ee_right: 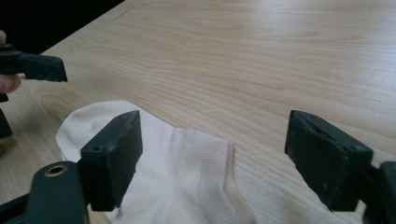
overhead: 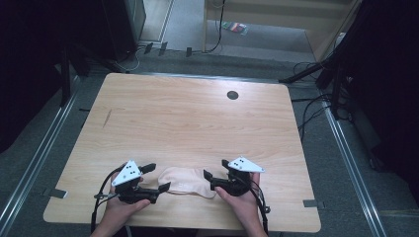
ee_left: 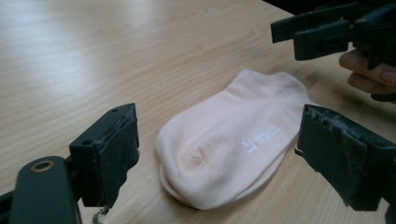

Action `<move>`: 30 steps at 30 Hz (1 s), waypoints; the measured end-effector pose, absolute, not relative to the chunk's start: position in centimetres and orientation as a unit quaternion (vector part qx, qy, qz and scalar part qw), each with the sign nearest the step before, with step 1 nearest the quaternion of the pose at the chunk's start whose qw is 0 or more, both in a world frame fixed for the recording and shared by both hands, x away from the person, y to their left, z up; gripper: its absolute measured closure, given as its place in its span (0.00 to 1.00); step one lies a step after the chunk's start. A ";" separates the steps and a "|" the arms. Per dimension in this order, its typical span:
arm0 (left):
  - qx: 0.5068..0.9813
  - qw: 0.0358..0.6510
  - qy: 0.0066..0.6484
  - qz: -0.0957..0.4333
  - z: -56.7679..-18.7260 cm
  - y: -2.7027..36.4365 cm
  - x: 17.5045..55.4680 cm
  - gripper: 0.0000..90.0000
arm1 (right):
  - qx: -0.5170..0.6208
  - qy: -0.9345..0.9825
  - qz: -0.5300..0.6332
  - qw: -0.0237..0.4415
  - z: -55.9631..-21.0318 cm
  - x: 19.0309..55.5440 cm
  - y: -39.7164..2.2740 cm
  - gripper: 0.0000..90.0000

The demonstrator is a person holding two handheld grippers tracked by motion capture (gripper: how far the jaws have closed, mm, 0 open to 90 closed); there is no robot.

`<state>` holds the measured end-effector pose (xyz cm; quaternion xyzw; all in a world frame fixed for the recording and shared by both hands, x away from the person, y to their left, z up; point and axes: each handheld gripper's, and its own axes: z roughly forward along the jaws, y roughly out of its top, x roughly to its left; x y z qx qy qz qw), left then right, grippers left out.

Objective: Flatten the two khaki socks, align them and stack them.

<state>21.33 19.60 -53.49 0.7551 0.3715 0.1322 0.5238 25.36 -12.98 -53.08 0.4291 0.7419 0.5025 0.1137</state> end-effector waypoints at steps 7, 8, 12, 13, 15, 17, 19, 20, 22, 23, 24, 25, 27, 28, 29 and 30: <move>0.742 0.523 0.393 0.148 -53.4 21.2 21.7 0.08 | 0.443 0.734 0.502 0.117 -52.9 25.6 -14.0 0.15; 0.740 0.522 0.396 0.148 -53.4 21.5 21.8 0.08 | 0.445 0.732 0.501 0.120 -52.8 25.7 -14.3 0.15; 0.735 0.519 0.409 0.150 -53.5 22.4 22.0 0.08 | 0.451 0.728 0.500 0.129 -52.7 25.8 -15.1 0.15; 0.734 0.518 0.413 0.151 -53.5 22.8 22.1 0.08 | 0.453 0.726 0.501 0.130 -52.7 25.9 -15.3 0.15; 0.729 0.517 0.422 0.156 -53.5 23.4 22.3 0.08 | 0.460 0.722 0.499 0.134 -52.6 26.0 -15.9 0.15; 0.722 0.514 0.435 0.161 -53.6 24.5 22.5 0.08 | 0.470 0.714 0.501 0.135 -52.5 26.2 -16.8 0.15; 0.718 0.510 0.443 0.166 -53.6 25.2 22.7 0.08 | 0.474 0.711 0.499 0.143 -52.5 26.3 -17.4 0.15; 0.715 0.510 0.449 0.168 -53.7 25.5 22.8 0.08 | 0.476 0.712 0.496 0.147 -52.5 26.3 -17.7 0.15; 0.715 0.505 0.453 0.169 -53.8 26.1 23.0 0.08 | 0.481 0.709 0.491 0.154 -52.5 26.3 -18.3 0.15; 0.715 0.505 0.453 0.169 -53.8 26.1 23.0 0.08 | 0.483 0.708 0.491 0.154 -52.5 26.4 -18.6 0.15; 0.715 0.496 0.459 0.177 -53.9 26.4 23.1 0.08 | 0.485 0.708 0.491 0.152 -52.4 26.4 -18.9 0.15; 0.714 0.493 0.462 0.181 -54.0 26.7 23.2 0.08 | 0.486 0.707 0.490 0.151 -52.5 26.4 -19.1 0.15; 0.714 0.489 0.467 0.182 -54.1 27.1 23.3 0.08 | 0.494 0.704 0.487 0.152 -52.5 26.4 -19.8 0.15; 0.713 0.486 0.469 0.185 -54.1 27.3 23.3 0.08 | 0.496 0.702 0.488 0.151 -52.5 26.5 -20.1 0.15; 0.713 0.483 0.473 0.189 -54.1 27.5 23.3 0.08 | 0.498 0.701 0.488 0.152 -52.5 26.5 -20.3 0.15; 0.712 0.481 0.475 0.190 -54.2 27.7 23.3 0.08 | 0.498 0.701 0.486 0.157 -52.6 26.5 -20.7 0.15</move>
